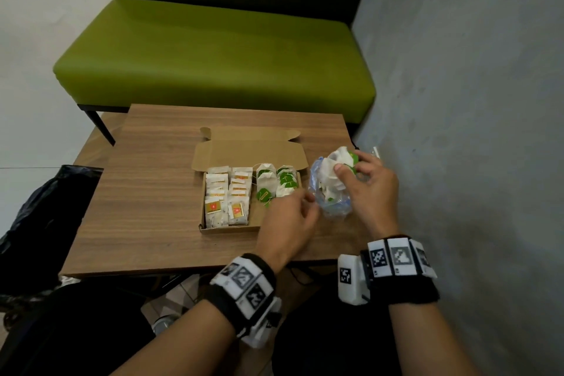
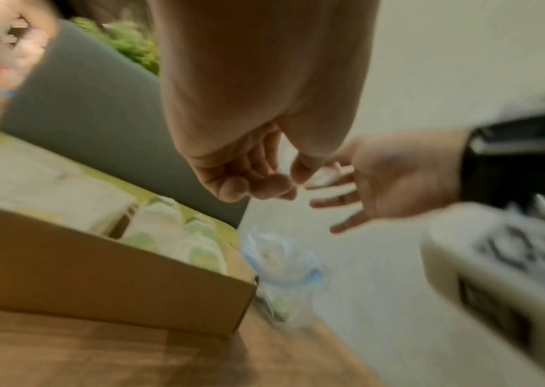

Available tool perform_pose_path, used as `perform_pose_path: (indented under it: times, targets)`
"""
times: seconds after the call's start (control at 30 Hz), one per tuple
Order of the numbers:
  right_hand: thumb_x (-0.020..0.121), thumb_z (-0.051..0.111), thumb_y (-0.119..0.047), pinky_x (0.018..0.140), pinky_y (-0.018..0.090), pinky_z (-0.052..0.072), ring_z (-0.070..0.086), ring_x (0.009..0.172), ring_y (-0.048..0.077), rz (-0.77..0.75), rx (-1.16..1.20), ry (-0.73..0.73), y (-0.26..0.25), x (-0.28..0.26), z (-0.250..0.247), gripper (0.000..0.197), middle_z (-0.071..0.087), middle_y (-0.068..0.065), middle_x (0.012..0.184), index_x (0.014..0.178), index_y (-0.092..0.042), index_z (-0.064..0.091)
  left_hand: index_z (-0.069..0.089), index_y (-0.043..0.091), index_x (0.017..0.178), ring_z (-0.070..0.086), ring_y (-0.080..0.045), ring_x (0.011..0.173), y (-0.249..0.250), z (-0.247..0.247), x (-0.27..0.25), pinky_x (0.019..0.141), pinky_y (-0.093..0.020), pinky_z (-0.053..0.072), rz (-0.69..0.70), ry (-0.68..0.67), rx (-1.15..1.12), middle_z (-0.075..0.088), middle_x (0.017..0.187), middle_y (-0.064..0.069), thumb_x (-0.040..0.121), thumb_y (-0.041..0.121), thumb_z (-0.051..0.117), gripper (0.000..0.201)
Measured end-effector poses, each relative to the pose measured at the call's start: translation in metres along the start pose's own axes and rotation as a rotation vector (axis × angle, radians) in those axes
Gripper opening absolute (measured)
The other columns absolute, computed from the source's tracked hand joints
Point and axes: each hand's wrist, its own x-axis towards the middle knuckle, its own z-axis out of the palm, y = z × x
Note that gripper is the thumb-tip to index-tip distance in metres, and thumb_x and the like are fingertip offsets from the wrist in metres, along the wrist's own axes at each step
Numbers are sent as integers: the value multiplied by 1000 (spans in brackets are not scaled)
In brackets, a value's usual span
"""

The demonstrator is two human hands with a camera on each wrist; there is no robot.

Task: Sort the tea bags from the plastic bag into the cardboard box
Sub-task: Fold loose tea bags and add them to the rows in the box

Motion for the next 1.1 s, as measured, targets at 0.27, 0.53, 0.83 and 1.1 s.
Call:
perform_pose_path:
  times: [0.27,0.53,0.83,1.1]
  targets:
    - [88,74,-27,83,31,53,63,94,6,-99,172,-334,-46,-46,78,16,71,-5,99,86,-12,78,50,25,134,61,-5,102,-50,-99,-17,78,-24,55,-131,178,-479,56,124,14,92,29,66,45]
    - [89,73,-22,55,28,37,44,55,8,25,223,-662,-84,-77,152,36,49,3,59,69,6,64,68,13,111,56,-27,84,-117,-170,-45,61,-23,52,-266,39,-713,72,92,-6,84,14,70,27]
    - [85,78,-21,50,28,53,66,55,19,264,246,-635,-102,-94,203,17,74,13,71,89,-6,72,59,-1,121,66,-24,90,-163,-185,-57,67,-27,58,-371,289,-830,67,113,-22,88,0,67,34]
    - [85,78,-19,51,34,57,68,52,21,339,164,-493,-103,-92,217,14,71,12,63,79,-13,67,62,11,105,70,-17,83,-188,-172,-43,67,-28,59,-449,418,-911,68,107,-16,92,8,65,13]
